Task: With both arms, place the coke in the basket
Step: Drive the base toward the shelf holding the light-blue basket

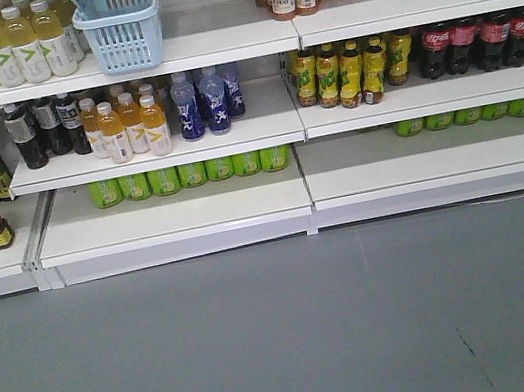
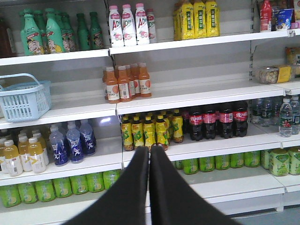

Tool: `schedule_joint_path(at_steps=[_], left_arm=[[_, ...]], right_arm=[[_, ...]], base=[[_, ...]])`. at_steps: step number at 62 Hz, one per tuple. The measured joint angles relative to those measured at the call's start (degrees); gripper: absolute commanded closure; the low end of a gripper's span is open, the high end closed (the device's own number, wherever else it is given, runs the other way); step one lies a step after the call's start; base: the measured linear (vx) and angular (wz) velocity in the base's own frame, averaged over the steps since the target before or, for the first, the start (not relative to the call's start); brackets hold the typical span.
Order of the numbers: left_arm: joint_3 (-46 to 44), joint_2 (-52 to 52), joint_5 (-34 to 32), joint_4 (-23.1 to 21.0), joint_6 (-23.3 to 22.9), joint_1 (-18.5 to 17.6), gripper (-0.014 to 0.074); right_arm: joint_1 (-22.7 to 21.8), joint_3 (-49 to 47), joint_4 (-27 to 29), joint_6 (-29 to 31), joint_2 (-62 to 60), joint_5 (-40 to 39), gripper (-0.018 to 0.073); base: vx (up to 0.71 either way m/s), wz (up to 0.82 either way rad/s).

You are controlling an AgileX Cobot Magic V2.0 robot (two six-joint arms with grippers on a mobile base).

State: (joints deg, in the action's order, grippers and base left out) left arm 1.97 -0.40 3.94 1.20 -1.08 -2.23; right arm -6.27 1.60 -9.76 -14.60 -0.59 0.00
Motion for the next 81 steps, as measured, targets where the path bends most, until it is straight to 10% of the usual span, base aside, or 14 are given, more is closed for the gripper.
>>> schedule_joint_path(at_steps=[81], left_arm=[[0.0,0.0,0.0,0.0,0.0,0.0,0.0602]], right_arm=[[0.0,0.0,0.0,0.0,0.0,0.0,0.0567]], base=[[0.01,0.00]])
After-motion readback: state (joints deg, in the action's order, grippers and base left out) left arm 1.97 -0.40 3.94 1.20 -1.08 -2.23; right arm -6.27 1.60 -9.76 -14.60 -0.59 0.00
